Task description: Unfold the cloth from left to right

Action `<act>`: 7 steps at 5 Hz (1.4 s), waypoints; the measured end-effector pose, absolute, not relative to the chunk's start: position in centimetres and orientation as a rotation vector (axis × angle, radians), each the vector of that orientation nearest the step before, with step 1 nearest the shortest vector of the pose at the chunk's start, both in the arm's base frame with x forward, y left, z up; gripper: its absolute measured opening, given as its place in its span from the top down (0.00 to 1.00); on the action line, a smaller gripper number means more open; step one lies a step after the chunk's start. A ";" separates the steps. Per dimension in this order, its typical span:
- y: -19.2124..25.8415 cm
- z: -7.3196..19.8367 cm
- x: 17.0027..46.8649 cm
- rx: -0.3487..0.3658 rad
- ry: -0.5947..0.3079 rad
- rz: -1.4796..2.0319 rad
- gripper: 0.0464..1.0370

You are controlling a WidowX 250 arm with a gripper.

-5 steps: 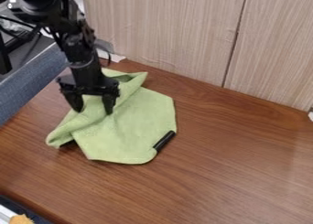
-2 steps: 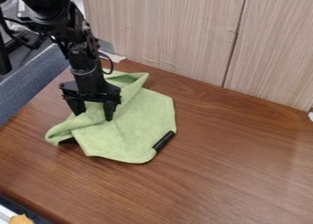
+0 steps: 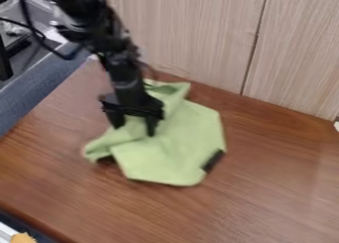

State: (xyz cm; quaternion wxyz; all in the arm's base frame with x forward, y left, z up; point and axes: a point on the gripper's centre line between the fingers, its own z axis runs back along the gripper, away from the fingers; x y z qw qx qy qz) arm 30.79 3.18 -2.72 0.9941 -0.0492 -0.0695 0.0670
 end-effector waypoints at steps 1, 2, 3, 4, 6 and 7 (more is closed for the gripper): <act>-0.4 -2.7 30.3 -0.130 -0.132 0.037 0.04; -2.9 -2.6 29.5 -0.138 -0.120 -0.044 0.04; -4.2 -2.6 28.5 -0.133 -0.105 -0.090 0.04; -4.0 -1.8 28.7 -0.123 -0.118 -0.081 0.04; -4.3 2.2 30.5 -0.174 -0.231 -0.090 0.04; -4.5 4.7 30.2 -0.187 -0.294 -0.108 0.04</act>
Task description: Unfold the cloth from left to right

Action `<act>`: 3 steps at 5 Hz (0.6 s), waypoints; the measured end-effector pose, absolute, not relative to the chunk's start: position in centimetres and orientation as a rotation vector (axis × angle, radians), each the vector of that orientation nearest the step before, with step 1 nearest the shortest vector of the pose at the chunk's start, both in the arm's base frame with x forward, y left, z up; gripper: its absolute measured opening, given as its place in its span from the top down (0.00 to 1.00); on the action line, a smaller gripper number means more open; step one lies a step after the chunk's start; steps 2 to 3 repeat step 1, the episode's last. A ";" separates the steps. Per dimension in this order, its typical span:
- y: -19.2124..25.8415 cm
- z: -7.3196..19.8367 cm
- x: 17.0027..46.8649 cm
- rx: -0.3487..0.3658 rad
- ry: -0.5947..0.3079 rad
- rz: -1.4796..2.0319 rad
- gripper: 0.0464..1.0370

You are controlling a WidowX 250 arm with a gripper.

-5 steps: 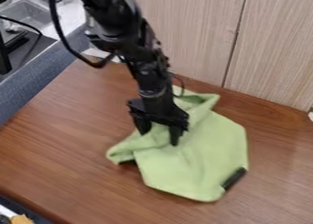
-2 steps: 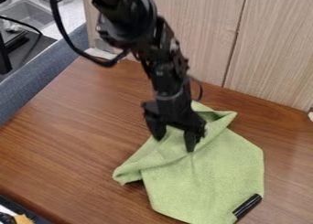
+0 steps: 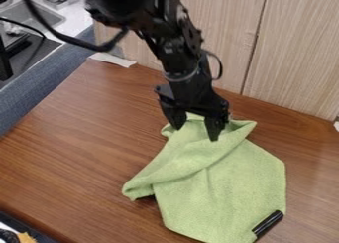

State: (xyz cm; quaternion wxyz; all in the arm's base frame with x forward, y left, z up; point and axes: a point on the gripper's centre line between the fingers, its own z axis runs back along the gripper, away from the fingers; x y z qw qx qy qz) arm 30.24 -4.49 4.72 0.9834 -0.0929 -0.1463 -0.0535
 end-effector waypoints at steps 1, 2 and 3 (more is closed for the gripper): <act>-4.0 6.2 29.5 -0.218 -0.325 -0.143 0.04; -4.0 6.2 29.5 -0.218 -0.325 -0.143 0.04; -4.0 6.2 29.5 -0.218 -0.325 -0.143 0.04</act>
